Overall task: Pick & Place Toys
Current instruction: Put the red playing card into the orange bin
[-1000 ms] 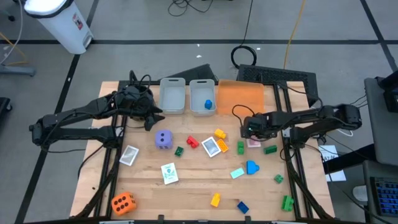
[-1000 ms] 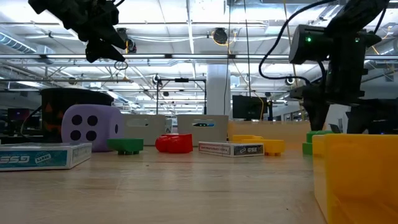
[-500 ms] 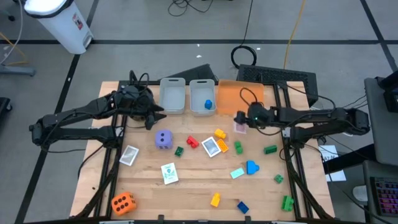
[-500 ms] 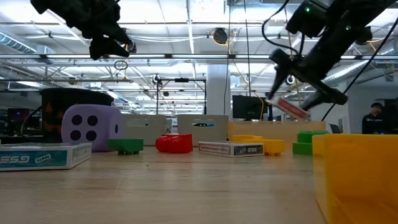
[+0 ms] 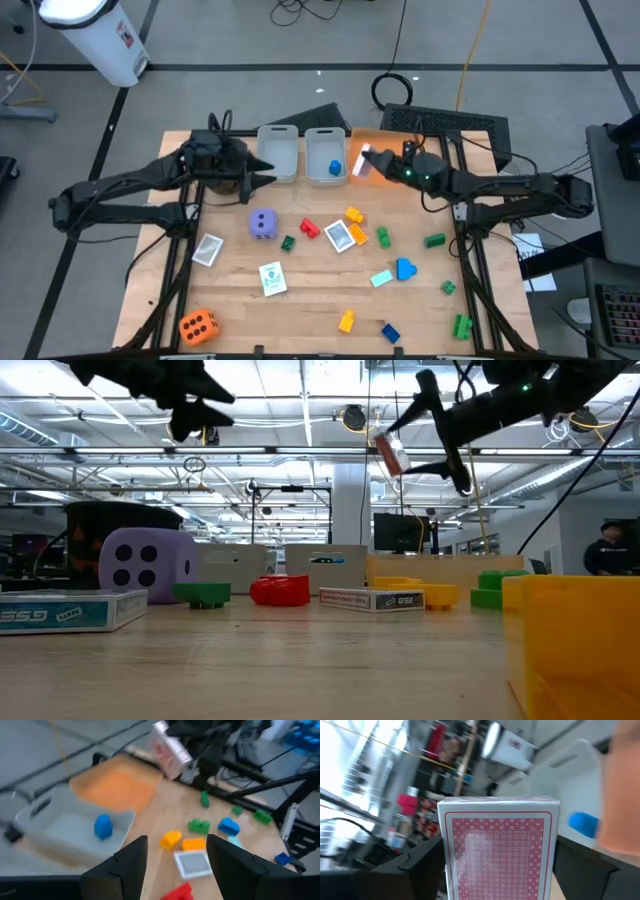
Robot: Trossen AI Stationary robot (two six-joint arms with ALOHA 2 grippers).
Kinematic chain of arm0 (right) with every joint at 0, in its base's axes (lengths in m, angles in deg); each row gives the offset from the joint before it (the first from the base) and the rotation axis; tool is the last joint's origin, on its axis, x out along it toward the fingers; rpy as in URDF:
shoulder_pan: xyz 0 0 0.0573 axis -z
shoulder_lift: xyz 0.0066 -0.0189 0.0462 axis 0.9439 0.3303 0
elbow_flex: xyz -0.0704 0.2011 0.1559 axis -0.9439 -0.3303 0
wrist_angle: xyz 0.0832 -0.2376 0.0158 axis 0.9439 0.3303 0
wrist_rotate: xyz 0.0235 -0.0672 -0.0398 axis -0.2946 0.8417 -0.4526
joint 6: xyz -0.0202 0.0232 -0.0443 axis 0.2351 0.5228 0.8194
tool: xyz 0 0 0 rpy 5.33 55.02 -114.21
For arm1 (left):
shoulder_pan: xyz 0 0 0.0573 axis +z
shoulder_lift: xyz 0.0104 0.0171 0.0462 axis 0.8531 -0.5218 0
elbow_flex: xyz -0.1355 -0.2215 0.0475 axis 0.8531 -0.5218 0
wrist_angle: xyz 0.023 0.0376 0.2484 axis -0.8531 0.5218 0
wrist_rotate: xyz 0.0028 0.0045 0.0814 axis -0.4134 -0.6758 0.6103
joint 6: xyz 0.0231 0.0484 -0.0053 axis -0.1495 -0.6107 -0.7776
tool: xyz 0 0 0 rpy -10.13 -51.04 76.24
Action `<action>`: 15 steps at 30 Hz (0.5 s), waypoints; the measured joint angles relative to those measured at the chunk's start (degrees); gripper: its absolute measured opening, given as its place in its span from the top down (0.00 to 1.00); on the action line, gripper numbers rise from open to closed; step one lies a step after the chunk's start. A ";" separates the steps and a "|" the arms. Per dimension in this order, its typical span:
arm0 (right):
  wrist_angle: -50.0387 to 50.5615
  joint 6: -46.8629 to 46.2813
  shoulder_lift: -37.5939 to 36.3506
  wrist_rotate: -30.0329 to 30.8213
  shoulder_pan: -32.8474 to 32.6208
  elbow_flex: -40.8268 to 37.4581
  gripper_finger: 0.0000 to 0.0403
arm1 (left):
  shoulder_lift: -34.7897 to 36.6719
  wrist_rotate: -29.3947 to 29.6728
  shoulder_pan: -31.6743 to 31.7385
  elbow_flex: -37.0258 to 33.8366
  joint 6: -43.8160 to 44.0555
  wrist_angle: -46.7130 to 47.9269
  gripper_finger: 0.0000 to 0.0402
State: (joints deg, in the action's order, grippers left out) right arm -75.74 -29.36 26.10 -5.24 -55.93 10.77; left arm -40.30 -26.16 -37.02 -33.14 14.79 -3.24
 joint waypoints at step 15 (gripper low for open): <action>-30.74 0.20 9.97 3.19 1.05 0.02 0.25 | -17.80 5.21 -6.65 15.58 -16.78 -5.07 0.47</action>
State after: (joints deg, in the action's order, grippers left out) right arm -106.49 -29.16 36.07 -2.05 -54.88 10.79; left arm -58.09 -20.95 -43.66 -17.56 -1.99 -8.30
